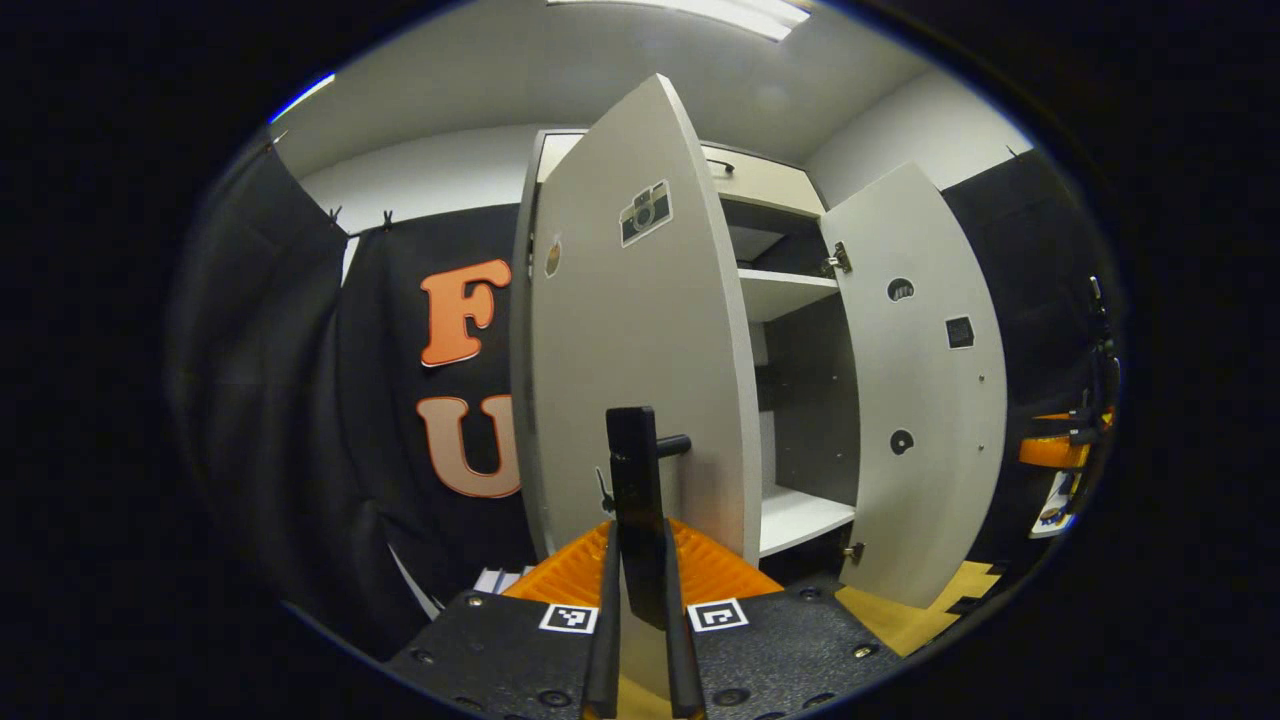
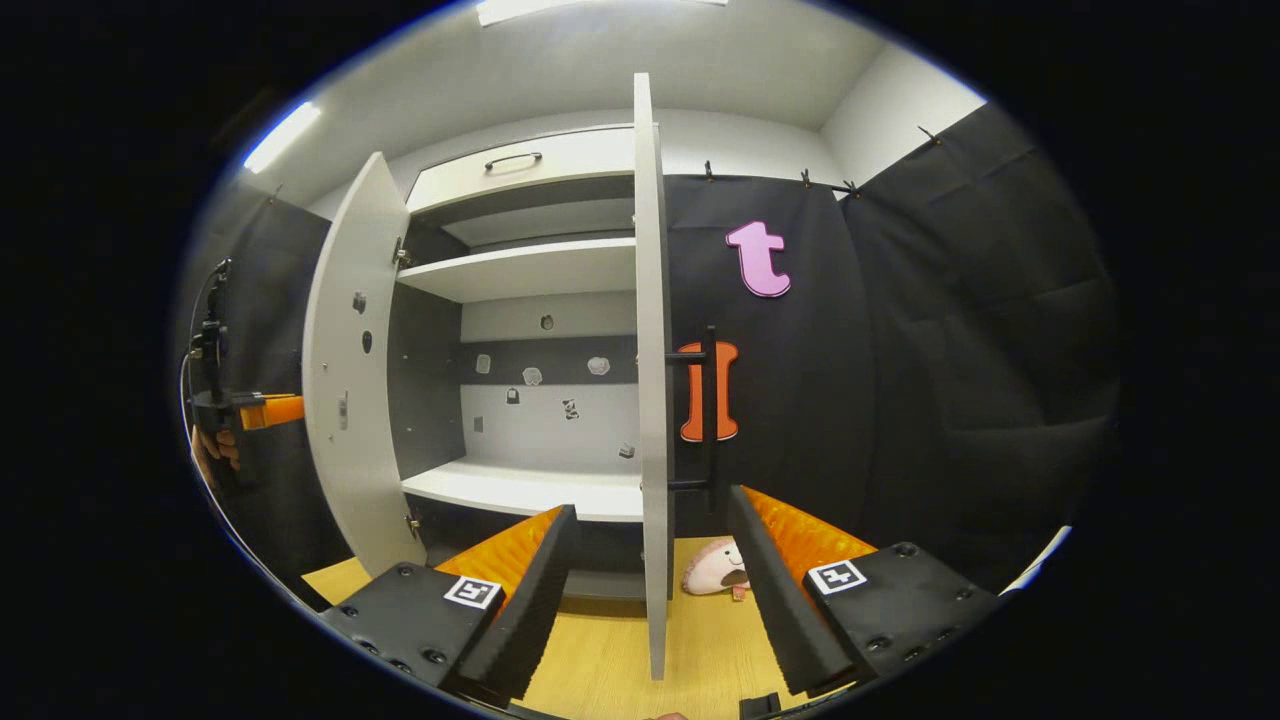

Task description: Open the right door of the double-door shoe cabinet with the right hand, and open the left door with the left hand.

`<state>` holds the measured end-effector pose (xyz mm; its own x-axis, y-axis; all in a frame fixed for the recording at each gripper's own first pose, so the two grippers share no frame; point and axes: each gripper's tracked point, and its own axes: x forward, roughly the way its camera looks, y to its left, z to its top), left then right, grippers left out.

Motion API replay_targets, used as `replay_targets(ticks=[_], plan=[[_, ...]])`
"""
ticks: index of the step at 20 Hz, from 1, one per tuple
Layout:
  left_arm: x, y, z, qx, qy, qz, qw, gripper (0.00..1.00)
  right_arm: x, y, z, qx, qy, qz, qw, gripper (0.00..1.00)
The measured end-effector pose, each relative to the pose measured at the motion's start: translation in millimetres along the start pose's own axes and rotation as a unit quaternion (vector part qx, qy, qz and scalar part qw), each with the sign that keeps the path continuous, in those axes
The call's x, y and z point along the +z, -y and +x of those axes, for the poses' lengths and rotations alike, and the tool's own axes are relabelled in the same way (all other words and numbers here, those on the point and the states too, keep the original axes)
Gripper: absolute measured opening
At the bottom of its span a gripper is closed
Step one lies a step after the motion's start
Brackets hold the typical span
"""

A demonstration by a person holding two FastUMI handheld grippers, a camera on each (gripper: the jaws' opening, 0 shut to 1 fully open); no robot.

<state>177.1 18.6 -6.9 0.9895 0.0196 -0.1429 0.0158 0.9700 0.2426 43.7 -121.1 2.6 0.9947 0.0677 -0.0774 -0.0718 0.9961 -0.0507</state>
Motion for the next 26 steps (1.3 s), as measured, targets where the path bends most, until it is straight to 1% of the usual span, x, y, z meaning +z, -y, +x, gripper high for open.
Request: replay_targets(ticks=[2,3,6,7,8,9,11,15,18,19,22,23,24,25,26], plan=[[0.2,-15.8,-1.7,0.026,0.005,0.002,1.000,0.17,1.2,-2.9,6.6,0.003,-0.002,-0.003,1.000,0.96],[3.2,-20.0,-1.2,0.036,0.015,0.000,0.999,0.13,1.7,-4.8,8.9,0.006,-0.002,-0.003,1.000,0.96],[4.3,-42.7,-1.2,0.071,0.023,0.010,0.997,0.12,4.6,-7.6,15.7,0.009,-0.003,-0.007,1.000,0.96],[5.2,-52.1,-3.6,0.084,0.023,0.020,0.996,0.07,6.0,-8.1,17.2,0.009,-0.002,-0.008,1.000,0.96],[5.5,-55.4,-3.9,0.083,0.025,0.021,0.996,0.05,7.4,-8.9,18.9,0.009,-0.001,-0.008,1.000,0.96],[6.0,-48.1,-1.5,0.070,0.027,0.008,0.997,0.03,7.0,-9.6,20.1,0.009,-0.002,-0.008,1.000,0.96],[7.1,-38.5,3.8,0.050,0.036,-0.009,0.998,0.04,7.8,-9.9,20.3,0.009,-0.004,-0.008,1.000,0.96],[6.9,-35.7,6.1,0.041,0.039,-0.017,0.998,0.05,9.9,-9.6,21.5,0.005,-0.004,-0.005,1.000,0.96],[2.9,-37.5,2.5,0.047,0.028,-0.017,0.998,0.06,10.3,-6.3,20.8,0.003,-0.003,-0.005,1.000,0.96],[1.2,-37.3,0.9,0.050,0.022,-0.021,0.998,0.09,11.3,-5.6,20.6,0.004,-0.002,-0.006,1.000,0.96],[-5.0,-36.2,-11.7,0.069,0.005,-0.031,0.997,0.09,19.7,0.6,21.2,0.014,0.005,-0.005,1.000,0.96],[-4.8,-36.4,-13.9,0.076,0.004,-0.033,0.997,0.09,21.8,2.4,20.7,0.020,0.007,-0.005,1.000,0.86],[-3.8,-34.5,-16.2,0.082,0.004,-0.034,0.996,0.09,23.9,3.9,19.5,0.025,0.010,-0.006,1.000,0.86],[-1.7,-34.1,-19.1,0.087,0.008,-0.034,0.996,0.06,25.1,5.7,18.9,0.030,0.012,-0.008,0.999,0.86],[2.0,-30.1,-18.6,0.083,0.017,-0.036,0.996,0.04,26.7,8.8,18.9,0.035,0.013,-0.009,0.999,0.86]])
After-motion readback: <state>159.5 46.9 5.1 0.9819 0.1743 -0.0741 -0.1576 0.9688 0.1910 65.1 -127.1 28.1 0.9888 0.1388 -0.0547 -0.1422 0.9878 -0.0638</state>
